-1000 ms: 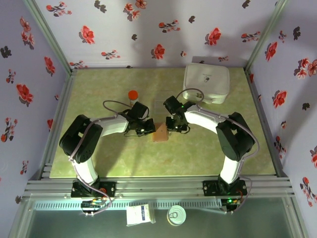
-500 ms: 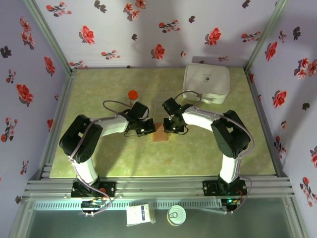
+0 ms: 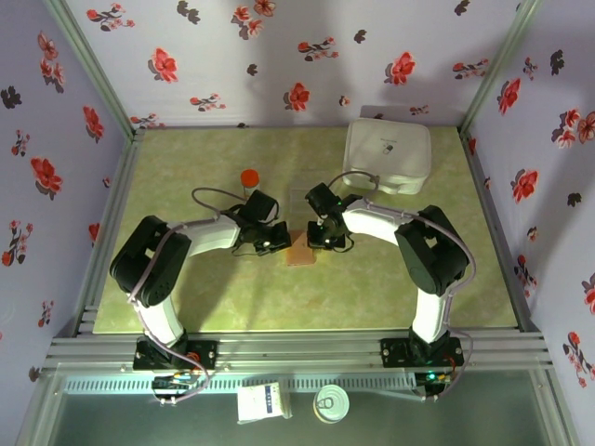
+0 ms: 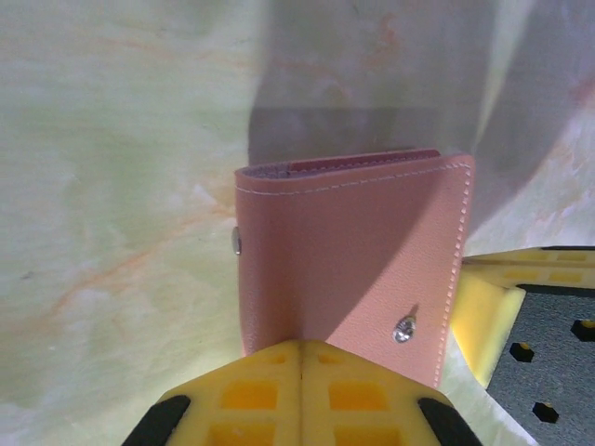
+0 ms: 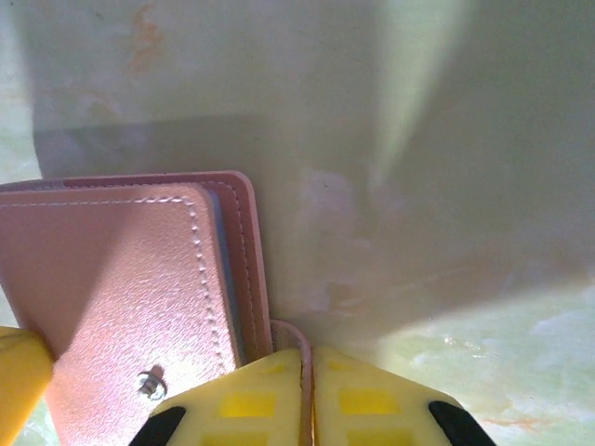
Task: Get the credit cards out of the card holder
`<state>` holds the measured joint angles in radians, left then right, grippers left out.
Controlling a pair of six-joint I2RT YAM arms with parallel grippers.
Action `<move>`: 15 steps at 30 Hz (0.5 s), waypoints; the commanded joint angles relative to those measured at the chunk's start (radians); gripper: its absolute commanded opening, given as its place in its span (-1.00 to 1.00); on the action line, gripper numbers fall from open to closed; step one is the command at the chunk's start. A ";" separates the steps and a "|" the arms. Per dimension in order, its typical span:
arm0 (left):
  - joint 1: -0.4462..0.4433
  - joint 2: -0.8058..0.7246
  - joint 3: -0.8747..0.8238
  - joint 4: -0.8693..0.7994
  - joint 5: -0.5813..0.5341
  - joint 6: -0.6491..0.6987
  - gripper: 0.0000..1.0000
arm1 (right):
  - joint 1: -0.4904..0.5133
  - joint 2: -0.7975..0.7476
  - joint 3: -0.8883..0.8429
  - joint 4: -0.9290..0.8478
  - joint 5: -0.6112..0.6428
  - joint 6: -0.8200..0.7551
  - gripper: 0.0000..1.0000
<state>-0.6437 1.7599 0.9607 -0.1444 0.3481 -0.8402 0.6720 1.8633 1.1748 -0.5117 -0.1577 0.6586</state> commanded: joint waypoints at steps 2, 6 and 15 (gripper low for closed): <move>0.039 -0.085 -0.004 -0.052 -0.040 0.004 -0.94 | -0.015 -0.028 -0.022 -0.023 0.014 -0.007 -0.83; 0.074 -0.133 -0.013 -0.085 -0.043 0.026 -0.89 | -0.020 -0.061 -0.009 -0.062 0.035 -0.025 -0.85; 0.124 -0.207 -0.031 -0.151 -0.048 0.077 -0.85 | -0.020 -0.132 0.036 -0.149 0.057 -0.049 -0.85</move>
<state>-0.5304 1.5822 0.9485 -0.2379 0.3141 -0.8051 0.6586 1.7664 1.1759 -0.5983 -0.1272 0.6292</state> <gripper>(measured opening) 0.074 0.088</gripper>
